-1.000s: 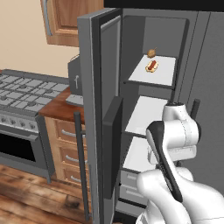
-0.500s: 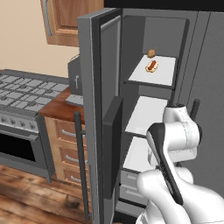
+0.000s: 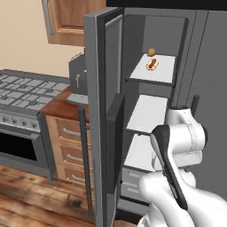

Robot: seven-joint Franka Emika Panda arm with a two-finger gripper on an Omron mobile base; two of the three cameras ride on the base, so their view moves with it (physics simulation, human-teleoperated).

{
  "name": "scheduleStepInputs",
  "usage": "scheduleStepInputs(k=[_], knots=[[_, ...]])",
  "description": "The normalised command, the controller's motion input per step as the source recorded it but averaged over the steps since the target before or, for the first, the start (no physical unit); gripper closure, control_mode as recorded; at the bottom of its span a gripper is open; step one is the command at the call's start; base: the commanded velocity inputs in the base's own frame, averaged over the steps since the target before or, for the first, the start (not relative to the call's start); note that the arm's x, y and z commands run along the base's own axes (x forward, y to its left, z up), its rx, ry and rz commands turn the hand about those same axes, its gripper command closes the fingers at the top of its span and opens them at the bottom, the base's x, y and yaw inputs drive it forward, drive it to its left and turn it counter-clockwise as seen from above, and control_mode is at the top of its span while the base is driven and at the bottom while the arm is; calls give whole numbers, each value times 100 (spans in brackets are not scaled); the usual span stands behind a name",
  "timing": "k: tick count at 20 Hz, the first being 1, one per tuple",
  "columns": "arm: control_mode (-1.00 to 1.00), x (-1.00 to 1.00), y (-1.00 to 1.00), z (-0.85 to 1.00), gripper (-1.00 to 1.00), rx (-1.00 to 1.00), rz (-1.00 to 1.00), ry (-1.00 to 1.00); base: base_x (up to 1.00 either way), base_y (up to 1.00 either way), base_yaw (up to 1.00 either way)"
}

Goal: Store the hot dog in the freezer for long-term storage. Close the freezer door after placing the cooked food.

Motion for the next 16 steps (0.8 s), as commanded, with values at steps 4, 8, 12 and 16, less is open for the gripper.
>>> scheduleStepInputs(k=[4, 8, 12, 16], knots=[[100, 0, 0, 0, -100, 0, 0, 0, -54, 21, -18], [100, 0, 0, 0, -100, 0, 0, 0, -59, 9, -34], [100, 0, 0, 0, -100, 0, 0, 0, -51, 16, -36], [100, 0, 0, 0, -100, 0, 0, 0, -4, 35, -25]])
